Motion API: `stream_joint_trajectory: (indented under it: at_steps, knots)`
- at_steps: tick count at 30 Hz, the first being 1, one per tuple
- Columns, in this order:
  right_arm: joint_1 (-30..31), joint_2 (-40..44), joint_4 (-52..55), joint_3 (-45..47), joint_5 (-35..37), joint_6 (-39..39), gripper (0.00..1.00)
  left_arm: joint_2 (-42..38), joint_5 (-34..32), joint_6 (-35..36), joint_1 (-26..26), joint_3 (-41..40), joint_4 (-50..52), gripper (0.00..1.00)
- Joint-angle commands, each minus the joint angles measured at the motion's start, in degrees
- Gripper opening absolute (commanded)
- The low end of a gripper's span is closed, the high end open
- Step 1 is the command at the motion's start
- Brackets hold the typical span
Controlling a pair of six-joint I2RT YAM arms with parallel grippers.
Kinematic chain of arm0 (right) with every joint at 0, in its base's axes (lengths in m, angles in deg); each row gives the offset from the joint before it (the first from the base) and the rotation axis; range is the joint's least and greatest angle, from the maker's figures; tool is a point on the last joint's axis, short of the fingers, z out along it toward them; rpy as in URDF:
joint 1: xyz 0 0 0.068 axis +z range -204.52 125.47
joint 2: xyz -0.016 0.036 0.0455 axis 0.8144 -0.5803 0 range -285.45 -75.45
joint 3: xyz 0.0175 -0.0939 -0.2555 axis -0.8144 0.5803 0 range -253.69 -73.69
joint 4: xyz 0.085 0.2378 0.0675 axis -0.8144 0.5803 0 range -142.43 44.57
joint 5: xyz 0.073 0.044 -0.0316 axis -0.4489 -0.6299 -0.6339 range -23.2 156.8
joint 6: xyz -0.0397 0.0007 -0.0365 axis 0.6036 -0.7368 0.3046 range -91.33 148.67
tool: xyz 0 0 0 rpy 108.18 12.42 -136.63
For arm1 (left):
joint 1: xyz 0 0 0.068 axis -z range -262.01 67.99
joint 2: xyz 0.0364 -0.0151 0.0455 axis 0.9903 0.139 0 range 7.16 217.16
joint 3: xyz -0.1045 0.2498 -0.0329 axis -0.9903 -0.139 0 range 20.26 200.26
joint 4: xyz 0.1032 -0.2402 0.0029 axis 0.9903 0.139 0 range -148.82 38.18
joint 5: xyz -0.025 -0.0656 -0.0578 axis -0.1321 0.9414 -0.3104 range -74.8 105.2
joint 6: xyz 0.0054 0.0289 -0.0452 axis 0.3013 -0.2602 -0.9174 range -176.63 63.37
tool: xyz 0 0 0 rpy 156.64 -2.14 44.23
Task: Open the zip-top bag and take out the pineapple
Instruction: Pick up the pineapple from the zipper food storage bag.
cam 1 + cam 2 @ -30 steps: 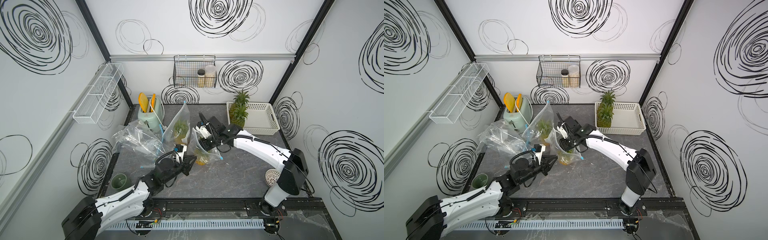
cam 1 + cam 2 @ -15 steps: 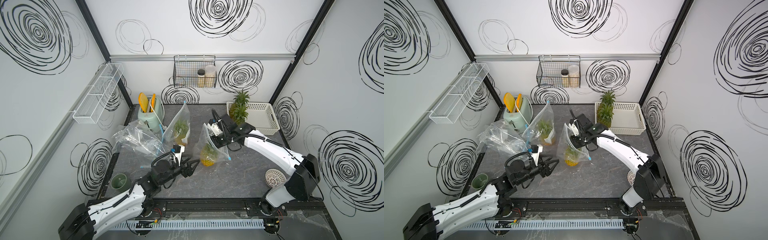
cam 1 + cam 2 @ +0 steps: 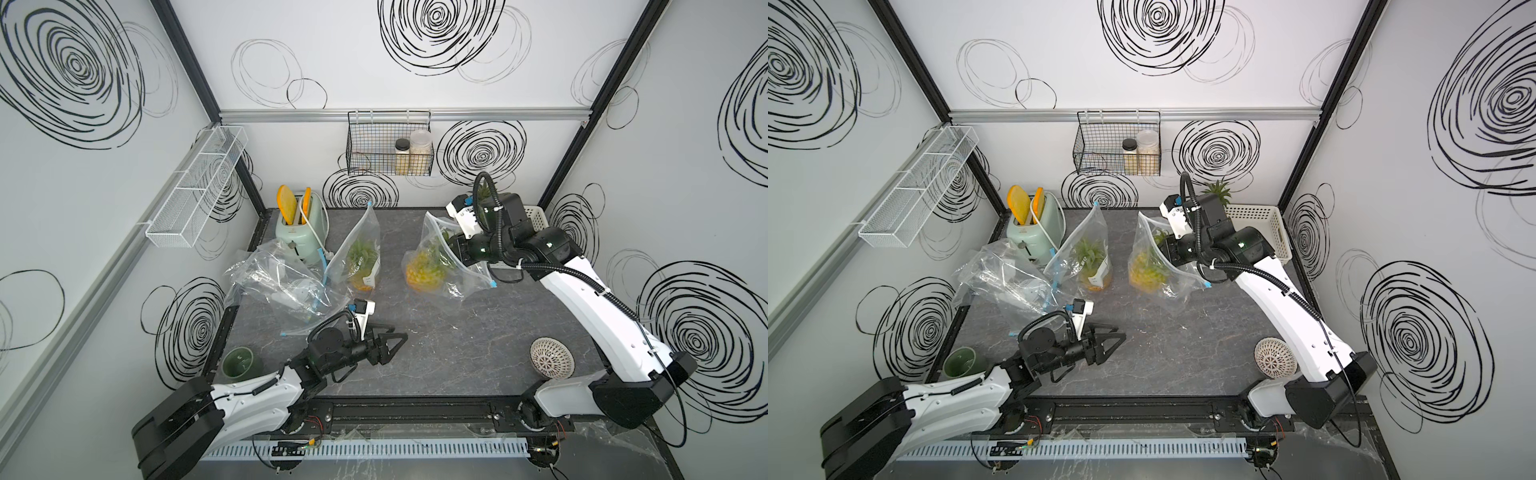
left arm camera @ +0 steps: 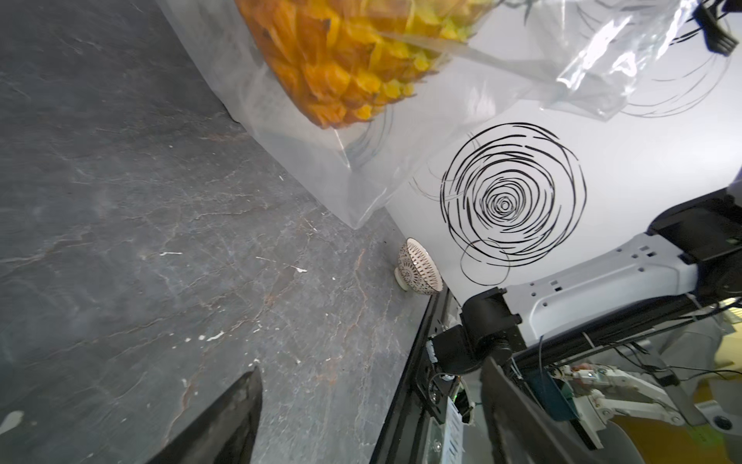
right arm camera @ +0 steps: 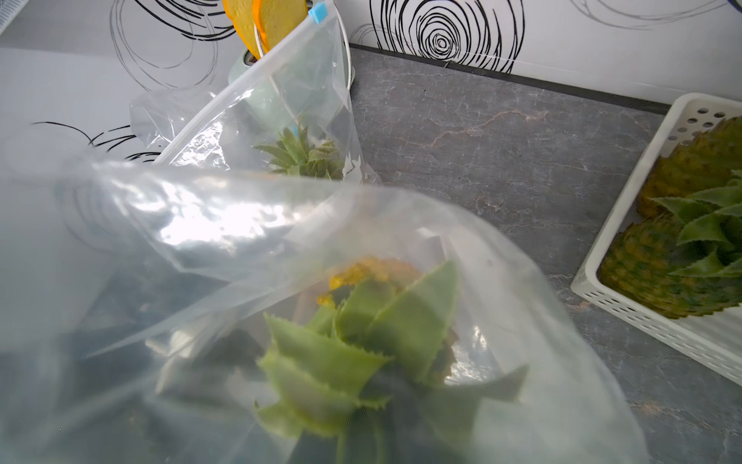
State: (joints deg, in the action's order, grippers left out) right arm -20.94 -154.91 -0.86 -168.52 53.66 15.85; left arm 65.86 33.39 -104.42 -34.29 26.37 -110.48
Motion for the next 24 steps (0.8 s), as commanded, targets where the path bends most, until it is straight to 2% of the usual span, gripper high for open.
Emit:
stream_joint_trajectory:
  at_steps: [1,4,8,11,14,17,24]
  knots:
    - [-0.14,-0.23,-0.23,-5.04,-1.82,0.37,0.0,5.41,1.89,-4.71,2.02,2.45,-16.01,0.89]
    - [-0.19,-0.73,-0.93,-7.91,-2.54,-0.98,0.0,14.62,1.3,-9.16,3.78,2.66,-30.23,0.9]
    - [-0.04,-0.8,-2.29,-10.18,-3.88,-2.85,0.0,29.22,-3.06,-15.16,6.55,4.38,-50.85,0.93]
    - [0.27,-1.04,-2.44,-11.86,-4.41,-3.69,0.0,35.26,-5.67,-15.81,8.25,9.47,-52.32,0.93]
    - [0.82,-1.42,-1.92,-13.6,-4.77,-4.02,0.0,36.68,-9.18,-13.46,9.57,13.19,-52.32,0.92]
    - [1.81,-1.56,-1.58,-14.84,-4.68,-4.08,0.0,37.74,-11.85,-12.97,8.86,14.83,-52.32,0.92]
    - [3.6,-1.17,-1.69,-14.78,-3.91,-4.25,0.0,39.03,-12.46,-11.35,6.92,17.7,-52.32,0.9]
